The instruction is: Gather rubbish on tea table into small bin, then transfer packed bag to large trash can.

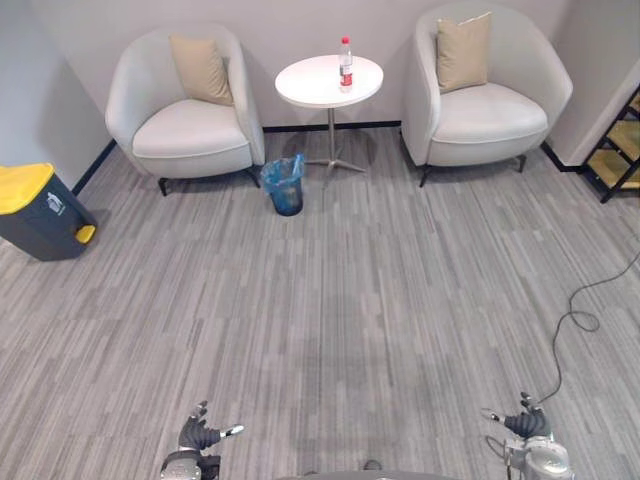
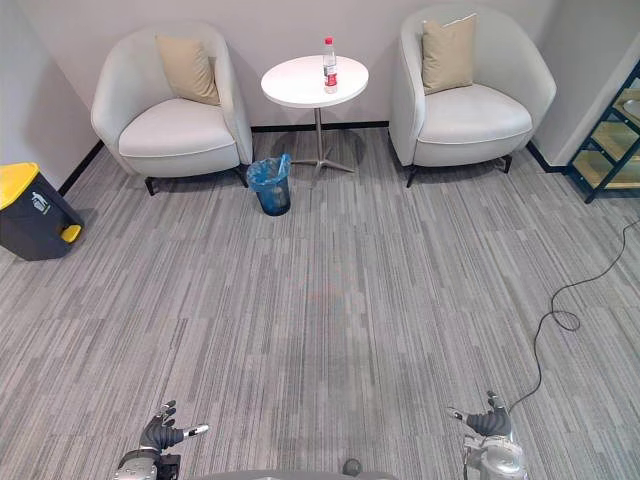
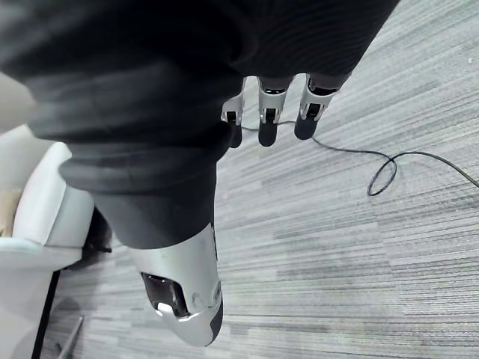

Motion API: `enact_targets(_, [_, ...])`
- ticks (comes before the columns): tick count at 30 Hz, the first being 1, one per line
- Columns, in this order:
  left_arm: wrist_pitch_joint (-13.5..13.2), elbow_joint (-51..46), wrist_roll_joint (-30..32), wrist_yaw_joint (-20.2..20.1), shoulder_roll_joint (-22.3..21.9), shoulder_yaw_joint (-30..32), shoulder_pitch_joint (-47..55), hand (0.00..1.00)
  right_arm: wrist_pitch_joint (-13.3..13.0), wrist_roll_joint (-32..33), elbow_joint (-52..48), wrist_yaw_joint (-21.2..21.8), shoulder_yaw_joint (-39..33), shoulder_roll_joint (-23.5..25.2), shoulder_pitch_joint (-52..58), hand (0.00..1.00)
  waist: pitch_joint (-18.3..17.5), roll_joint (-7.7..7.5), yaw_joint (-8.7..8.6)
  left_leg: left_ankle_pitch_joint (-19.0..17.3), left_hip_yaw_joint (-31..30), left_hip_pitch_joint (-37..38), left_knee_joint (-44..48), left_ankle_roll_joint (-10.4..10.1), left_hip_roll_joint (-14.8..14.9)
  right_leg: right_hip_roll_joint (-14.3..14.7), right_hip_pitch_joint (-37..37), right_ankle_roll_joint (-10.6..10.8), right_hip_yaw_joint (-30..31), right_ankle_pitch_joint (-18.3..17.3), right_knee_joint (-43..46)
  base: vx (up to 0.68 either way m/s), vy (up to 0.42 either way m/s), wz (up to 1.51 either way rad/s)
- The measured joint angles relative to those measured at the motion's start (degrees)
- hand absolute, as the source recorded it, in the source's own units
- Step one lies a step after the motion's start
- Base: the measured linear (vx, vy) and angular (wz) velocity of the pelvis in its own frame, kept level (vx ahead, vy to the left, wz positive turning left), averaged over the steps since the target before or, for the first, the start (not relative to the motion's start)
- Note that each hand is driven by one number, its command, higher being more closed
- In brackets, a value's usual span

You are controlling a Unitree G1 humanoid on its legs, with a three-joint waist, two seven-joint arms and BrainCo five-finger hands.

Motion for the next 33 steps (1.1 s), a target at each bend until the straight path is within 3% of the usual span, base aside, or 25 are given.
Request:
enact_targets(15, [0.3,0.0,-0.1,0.0,0.0,-0.2,0.1,0.0,0.0,1.7,0.5,0.0,0.0,1.7,-0.2,0.0,0.8,-0.51,0.11,-0.1,1.5,-0.2,0.1,0.0,0.2,0.2,-1.2,0.0,1.4,0.0,0.5,0.0,0.001,-0.04])
enact_targets(20, [0.5,-1.1,-0.5,0.1,0.0,-0.2,-0.4,0.0,0.1,2.1,0.5,-0.6,0.0,1.7,-2.5,0.0,2.7,-0.22,0.36,-2.1,3.5,-4.8,4.5,1.6,0.5,0.3,-5.6,0.8,3.6,-0.6,3.5,-0.02,0.02,-0.26])
enact_targets(23, [0.5,-4.1,-0.6,0.1,-0.1,-0.2,-0.4,0.0,0.2,2.3,0.4,-1.0,0.0,1.7,-3.1,0.0,3.9,-0.08,1.35,-5.4,4.9,-7.4,8.9,2.4,0.3,0.0,-11.3,2.1,4.6,-6.1,13.3,-0.02,0.042,-0.22])
enact_targets(25, [0.4,-6.1,-2.0,0.2,0.0,-0.2,0.1,0.0,0.5,2.7,0.2,-1.0,0.2,2.1,-2.3,0.0,4.8,-1.0,1.64,-10.3,5.1,-8.3,14.1,3.6,-0.7,-1.9,-16.5,5.9,3.3,-12.7,27.5,0.02,0.055,-0.11])
enact_targets(27, [0.6,-6.4,-2.7,0.4,0.0,-0.3,0.0,0.0,0.6,2.9,-0.5,-1.0,0.8,3.1,-2.1,0.0,5.9,-1.42,1.59,-12.7,5.0,-8.0,16.7,4.9,-0.9,-4.0,-23.4,6.7,-0.8,-13.4,42.1,0.1,0.043,-0.03])
enact_targets(28, [0.9,-6.5,-2.8,0.6,0.1,-0.5,0.1,0.0,0.6,3.4,-0.6,-1.0,1.3,3.7,-1.7,0.0,6.1,-1.78,1.37,-13.8,4.9,-7.2,17.3,5.1,-1.0,-5.2,-25.8,5.6,-2.3,-14.4,45.6,0.23,0.045,0.0])
enact_targets(31, [1.1,-6.5,-3.9,1.4,0.0,-1.3,-1.0,0.0,0.7,4.2,-0.5,-1.0,2.6,3.8,-1.6,0.0,7.6,-2.01,0.55,-15.9,3.3,-3.2,15.7,4.1,0.2,-7.4,-29.5,6.2,-6.6,-14.7,38.0,0.39,-0.021,0.25])
enact_targets(32, [1.1,-6.5,-3.9,1.6,0.1,-1.3,-1.9,0.0,0.7,4.5,-0.5,-1.1,2.6,3.7,-1.8,0.0,8.3,-0.99,-0.52,-16.4,1.9,-1.7,14.2,3.3,1.6,-7.6,-30.7,6.4,-8.1,-12.2,31.0,0.49,-0.105,0.65])
enact_targets(33, [1.0,-6.5,-4.0,1.7,0.0,-1.3,-3.0,0.0,0.7,4.6,-0.5,-1.1,2.5,3.6,-2.1,0.0,8.6,-1.56,-1.38,-16.4,0.8,0.2,12.6,2.9,2.5,-8.0,-31.5,6.0,-9.4,-8.4,26.4,0.65,-0.161,0.75])
